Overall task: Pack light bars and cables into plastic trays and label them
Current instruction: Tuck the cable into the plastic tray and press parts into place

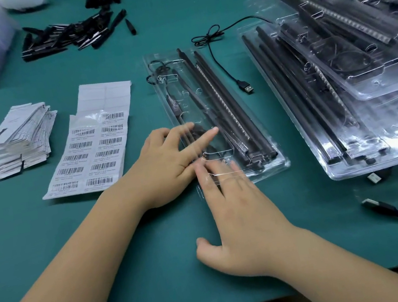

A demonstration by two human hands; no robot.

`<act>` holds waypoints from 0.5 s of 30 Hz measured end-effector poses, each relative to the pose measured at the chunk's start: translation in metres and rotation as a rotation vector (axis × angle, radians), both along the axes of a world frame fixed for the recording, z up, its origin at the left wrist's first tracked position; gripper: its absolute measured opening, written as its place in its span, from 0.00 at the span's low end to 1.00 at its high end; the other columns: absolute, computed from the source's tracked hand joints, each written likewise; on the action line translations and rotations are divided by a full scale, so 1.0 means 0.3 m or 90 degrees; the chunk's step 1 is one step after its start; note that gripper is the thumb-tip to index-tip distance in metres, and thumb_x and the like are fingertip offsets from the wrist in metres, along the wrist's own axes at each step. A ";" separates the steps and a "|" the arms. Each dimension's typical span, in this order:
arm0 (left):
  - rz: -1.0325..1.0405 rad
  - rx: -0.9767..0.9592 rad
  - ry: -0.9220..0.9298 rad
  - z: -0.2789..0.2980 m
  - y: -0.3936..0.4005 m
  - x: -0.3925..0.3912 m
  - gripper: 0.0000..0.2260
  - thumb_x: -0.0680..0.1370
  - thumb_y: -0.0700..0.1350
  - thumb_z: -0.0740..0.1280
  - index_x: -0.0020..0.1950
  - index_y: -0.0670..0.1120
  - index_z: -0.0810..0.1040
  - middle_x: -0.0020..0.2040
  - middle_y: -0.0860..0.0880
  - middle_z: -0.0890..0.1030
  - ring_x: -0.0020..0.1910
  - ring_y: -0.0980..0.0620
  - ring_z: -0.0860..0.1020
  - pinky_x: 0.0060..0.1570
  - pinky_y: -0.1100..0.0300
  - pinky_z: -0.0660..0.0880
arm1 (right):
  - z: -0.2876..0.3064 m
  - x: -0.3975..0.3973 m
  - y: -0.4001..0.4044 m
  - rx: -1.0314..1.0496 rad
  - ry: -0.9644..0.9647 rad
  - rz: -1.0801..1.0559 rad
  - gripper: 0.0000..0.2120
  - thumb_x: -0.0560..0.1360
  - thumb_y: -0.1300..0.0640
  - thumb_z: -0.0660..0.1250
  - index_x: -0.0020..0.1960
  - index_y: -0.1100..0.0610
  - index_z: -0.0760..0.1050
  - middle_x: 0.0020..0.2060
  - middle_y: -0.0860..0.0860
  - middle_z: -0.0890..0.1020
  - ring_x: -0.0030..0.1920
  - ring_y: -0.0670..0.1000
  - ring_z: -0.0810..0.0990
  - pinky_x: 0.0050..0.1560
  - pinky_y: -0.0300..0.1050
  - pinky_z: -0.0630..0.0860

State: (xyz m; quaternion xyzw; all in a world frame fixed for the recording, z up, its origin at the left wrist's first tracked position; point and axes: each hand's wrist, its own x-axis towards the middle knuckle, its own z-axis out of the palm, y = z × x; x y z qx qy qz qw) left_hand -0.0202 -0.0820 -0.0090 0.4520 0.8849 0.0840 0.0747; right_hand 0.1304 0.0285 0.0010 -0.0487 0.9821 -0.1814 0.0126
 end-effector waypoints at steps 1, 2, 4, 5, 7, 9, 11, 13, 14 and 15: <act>-0.003 0.002 0.001 0.000 0.000 0.003 0.18 0.79 0.62 0.40 0.65 0.75 0.35 0.76 0.53 0.53 0.66 0.50 0.54 0.71 0.53 0.48 | -0.002 -0.002 0.000 -0.004 0.000 0.002 0.49 0.70 0.41 0.59 0.75 0.59 0.32 0.75 0.58 0.44 0.74 0.51 0.36 0.72 0.47 0.30; -0.008 0.003 0.005 0.002 -0.001 0.007 0.18 0.79 0.61 0.40 0.65 0.75 0.36 0.76 0.53 0.53 0.66 0.50 0.54 0.71 0.52 0.49 | -0.002 -0.003 -0.002 -0.007 -0.002 0.004 0.49 0.69 0.41 0.59 0.74 0.57 0.30 0.75 0.58 0.44 0.74 0.51 0.36 0.72 0.48 0.30; -0.018 0.008 0.010 0.008 -0.001 0.012 0.17 0.79 0.62 0.41 0.65 0.76 0.37 0.76 0.52 0.52 0.66 0.48 0.55 0.71 0.52 0.50 | -0.003 -0.002 -0.005 -0.017 -0.008 0.009 0.50 0.69 0.40 0.59 0.71 0.52 0.23 0.75 0.60 0.45 0.74 0.52 0.36 0.71 0.48 0.29; -0.022 0.007 0.015 0.011 -0.001 0.013 0.17 0.79 0.63 0.41 0.64 0.77 0.38 0.76 0.51 0.52 0.66 0.48 0.55 0.71 0.51 0.50 | -0.002 -0.001 -0.006 -0.023 -0.010 0.012 0.50 0.68 0.40 0.59 0.70 0.49 0.22 0.75 0.61 0.45 0.73 0.51 0.36 0.70 0.47 0.27; -0.034 -0.009 0.039 0.016 0.002 0.016 0.17 0.77 0.64 0.39 0.64 0.76 0.37 0.76 0.50 0.52 0.65 0.47 0.57 0.72 0.50 0.53 | 0.002 0.000 -0.003 -0.025 -0.005 0.020 0.50 0.68 0.40 0.60 0.73 0.47 0.26 0.74 0.63 0.48 0.72 0.50 0.37 0.68 0.46 0.25; -0.039 -0.032 0.074 0.020 0.009 0.017 0.19 0.76 0.64 0.38 0.64 0.74 0.35 0.76 0.48 0.53 0.63 0.46 0.58 0.70 0.50 0.55 | 0.005 0.002 0.001 -0.026 -0.001 0.025 0.48 0.67 0.40 0.60 0.75 0.47 0.31 0.73 0.64 0.49 0.71 0.50 0.37 0.66 0.45 0.24; -0.035 -0.052 0.106 0.023 0.021 0.014 0.19 0.79 0.61 0.40 0.65 0.72 0.32 0.75 0.45 0.53 0.61 0.45 0.60 0.69 0.50 0.56 | 0.005 0.001 0.002 -0.022 -0.007 0.025 0.48 0.67 0.39 0.59 0.74 0.46 0.30 0.73 0.62 0.48 0.72 0.51 0.37 0.66 0.44 0.24; -0.025 -0.077 0.136 0.022 0.035 0.014 0.21 0.79 0.59 0.39 0.67 0.71 0.31 0.74 0.45 0.53 0.60 0.45 0.60 0.68 0.48 0.58 | 0.002 0.002 0.001 -0.005 -0.011 0.028 0.48 0.68 0.39 0.58 0.74 0.48 0.28 0.74 0.62 0.47 0.73 0.54 0.38 0.68 0.44 0.25; -0.013 -0.088 0.144 0.021 0.040 0.017 0.22 0.78 0.59 0.38 0.69 0.70 0.32 0.73 0.45 0.53 0.61 0.45 0.60 0.67 0.48 0.58 | 0.002 0.001 0.000 0.002 -0.012 0.028 0.49 0.68 0.38 0.58 0.74 0.49 0.29 0.74 0.62 0.47 0.74 0.55 0.39 0.68 0.45 0.26; 0.001 -0.096 0.151 0.019 0.045 0.019 0.25 0.75 0.59 0.36 0.72 0.68 0.34 0.73 0.46 0.53 0.61 0.46 0.59 0.67 0.47 0.58 | 0.002 0.002 0.000 0.007 -0.011 0.027 0.49 0.68 0.38 0.58 0.75 0.50 0.30 0.74 0.63 0.47 0.74 0.55 0.39 0.68 0.45 0.26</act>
